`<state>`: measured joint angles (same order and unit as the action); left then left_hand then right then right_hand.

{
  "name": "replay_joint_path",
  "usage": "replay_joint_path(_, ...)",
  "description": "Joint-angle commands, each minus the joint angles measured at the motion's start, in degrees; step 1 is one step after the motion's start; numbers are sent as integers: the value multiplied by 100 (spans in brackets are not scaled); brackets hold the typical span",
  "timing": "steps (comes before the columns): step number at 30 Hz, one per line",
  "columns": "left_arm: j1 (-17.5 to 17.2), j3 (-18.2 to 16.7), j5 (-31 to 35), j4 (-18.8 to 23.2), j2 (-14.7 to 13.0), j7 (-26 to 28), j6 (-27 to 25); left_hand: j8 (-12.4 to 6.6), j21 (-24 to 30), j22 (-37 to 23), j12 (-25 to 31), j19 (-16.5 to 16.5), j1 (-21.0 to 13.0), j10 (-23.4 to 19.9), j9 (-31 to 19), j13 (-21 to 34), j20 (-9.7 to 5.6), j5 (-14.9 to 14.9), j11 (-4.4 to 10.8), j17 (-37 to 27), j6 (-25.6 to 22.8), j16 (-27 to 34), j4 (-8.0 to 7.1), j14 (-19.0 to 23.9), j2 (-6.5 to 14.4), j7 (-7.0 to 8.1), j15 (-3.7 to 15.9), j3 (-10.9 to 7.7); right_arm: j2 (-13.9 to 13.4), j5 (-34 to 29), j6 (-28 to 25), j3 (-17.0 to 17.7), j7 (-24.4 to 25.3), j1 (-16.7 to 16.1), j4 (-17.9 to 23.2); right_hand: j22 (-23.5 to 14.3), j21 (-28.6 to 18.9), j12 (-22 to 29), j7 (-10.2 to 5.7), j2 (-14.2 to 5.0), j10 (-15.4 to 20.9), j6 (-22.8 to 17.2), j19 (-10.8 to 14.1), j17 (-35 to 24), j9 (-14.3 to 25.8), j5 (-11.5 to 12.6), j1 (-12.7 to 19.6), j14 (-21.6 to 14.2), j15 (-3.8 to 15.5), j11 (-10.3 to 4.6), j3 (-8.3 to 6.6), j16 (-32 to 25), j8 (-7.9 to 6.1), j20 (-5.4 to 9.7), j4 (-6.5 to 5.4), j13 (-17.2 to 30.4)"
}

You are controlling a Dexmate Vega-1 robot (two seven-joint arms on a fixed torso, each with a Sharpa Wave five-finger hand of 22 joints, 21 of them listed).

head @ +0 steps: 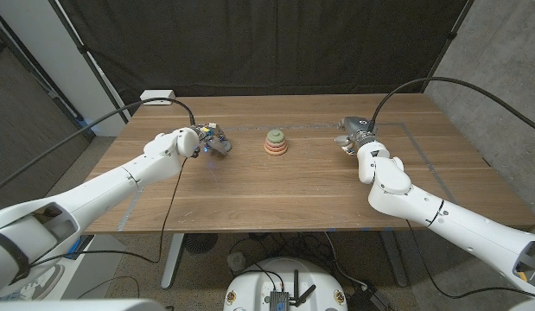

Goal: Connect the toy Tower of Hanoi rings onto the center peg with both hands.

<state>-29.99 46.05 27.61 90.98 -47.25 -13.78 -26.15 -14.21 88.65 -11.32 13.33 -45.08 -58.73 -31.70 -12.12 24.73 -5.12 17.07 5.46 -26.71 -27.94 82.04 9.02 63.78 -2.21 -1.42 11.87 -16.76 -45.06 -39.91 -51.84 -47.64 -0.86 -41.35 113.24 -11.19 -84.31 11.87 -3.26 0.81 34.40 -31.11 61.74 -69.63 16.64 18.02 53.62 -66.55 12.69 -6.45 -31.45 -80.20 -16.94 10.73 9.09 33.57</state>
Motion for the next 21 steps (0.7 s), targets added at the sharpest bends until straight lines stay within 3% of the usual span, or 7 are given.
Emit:
replay_joint_path(1, -145, -50, -81, 206, -100, 47, -171, -67, 37, -29, 73, -82, -105, -280, -39, 83, -692, 34, 145, -69, -166, 68, 36, 68, 21, 61, 65, -35, 31, 135, 132, 39, 104, -14, -95, -17, -1, -11, 11, -29, 56, -47, 26, -25, 14, 36, -34, -46, -5, -2, 22, -27, -24, 200, -1, 32)
replay_joint_path(21, -109, -19, -139, 235, -97, -23, -331, -280, 115, -152, 243, -358, -369, -1017, -126, 284, -705, 105, 341, -636, -797, 385, 51, 326, 190, 156, 55, -212, 36, 202, 164, 3, 109, 65, -150, -6, 12, -8, 16, -58, 84, -73, 21, -17, 16, 44, -72, -36, -6, -11, 23, -19, -28, 199, -13, 31)
